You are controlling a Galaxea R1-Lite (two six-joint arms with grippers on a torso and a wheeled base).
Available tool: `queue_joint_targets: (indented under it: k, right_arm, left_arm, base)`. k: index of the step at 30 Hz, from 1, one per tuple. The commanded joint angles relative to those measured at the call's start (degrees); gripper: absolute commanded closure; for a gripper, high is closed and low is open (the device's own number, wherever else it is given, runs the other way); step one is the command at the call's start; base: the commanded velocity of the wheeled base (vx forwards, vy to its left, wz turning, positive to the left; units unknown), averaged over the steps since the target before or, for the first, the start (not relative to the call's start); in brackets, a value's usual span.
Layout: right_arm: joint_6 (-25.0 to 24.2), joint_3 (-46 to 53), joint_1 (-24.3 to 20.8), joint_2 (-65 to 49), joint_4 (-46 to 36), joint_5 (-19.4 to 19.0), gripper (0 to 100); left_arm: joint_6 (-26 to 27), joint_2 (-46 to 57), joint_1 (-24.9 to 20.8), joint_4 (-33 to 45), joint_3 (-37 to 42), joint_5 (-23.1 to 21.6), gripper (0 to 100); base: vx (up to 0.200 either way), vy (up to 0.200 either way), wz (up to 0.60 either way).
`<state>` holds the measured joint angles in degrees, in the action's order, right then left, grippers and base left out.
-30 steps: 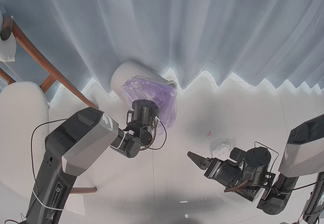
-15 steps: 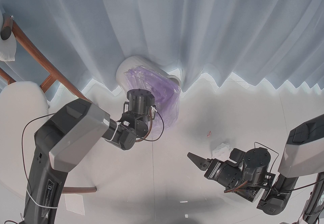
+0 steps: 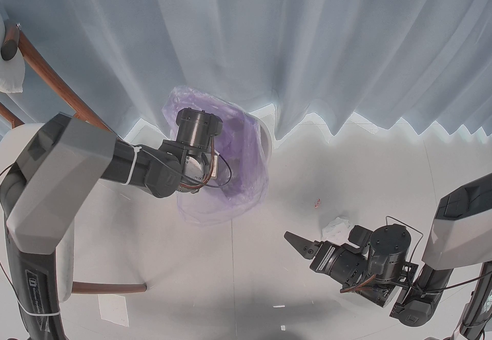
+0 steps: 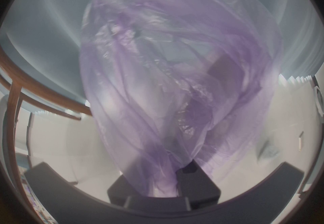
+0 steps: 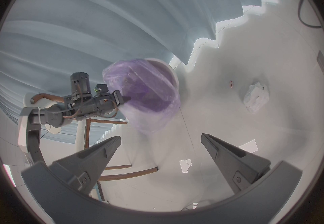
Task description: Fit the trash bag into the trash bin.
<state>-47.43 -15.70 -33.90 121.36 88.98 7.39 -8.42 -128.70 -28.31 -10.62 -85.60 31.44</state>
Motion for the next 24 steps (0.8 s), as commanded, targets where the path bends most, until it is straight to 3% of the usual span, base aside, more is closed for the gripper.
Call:
queue_joint_targets:
  k: [1, 7, 15, 17, 22, 24]
  right_arm:
    - [0.1, 0.1, -0.2, -0.1, 1.0, 0.1, 0]
    - [0.1, 0.1, -1.0, 0.1, 1.0, 0.1, 0]
    - [0.1, 0.2, -1.2, 0.4, 1.0, 0.1, 0]
    - [0.1, 0.3, -1.1, 0.5, 1.0, 0.2, 0]
    - [0.1, 0.3, -1.0, 1.0, 1.0, 1.1, 0]
    - [0.4, 0.1, -1.1, 1.0, 1.0, 1.2, 0]
  left_arm:
    - [-8.9, 9.1, -1.1, 12.8, 0.6, -5.1, 100]
    - [-10.5, 11.0, -2.5, 15.7, 0.7, -7.6, 100]
    - [-18.0, 11.0, -7.2, 21.7, 1.5, -14.0, 100]
    - [-18.6, 10.8, -7.6, 21.2, 4.2, -16.1, 100]
    - [-18.9, 10.5, -7.3, 19.0, 11.1, -16.3, 100]
    - [-18.9, 10.0, -7.1, 12.7, 16.6, -16.4, 100]
  base:
    - [0.0, 0.0, 0.0]
    - [0.0, 0.0, 0.0]
    - [0.0, 0.0, 0.0]
    - [0.0, 0.0, 0.0]
    - [0.0, 0.0, 0.0]
    - [0.0, 0.0, 0.0]
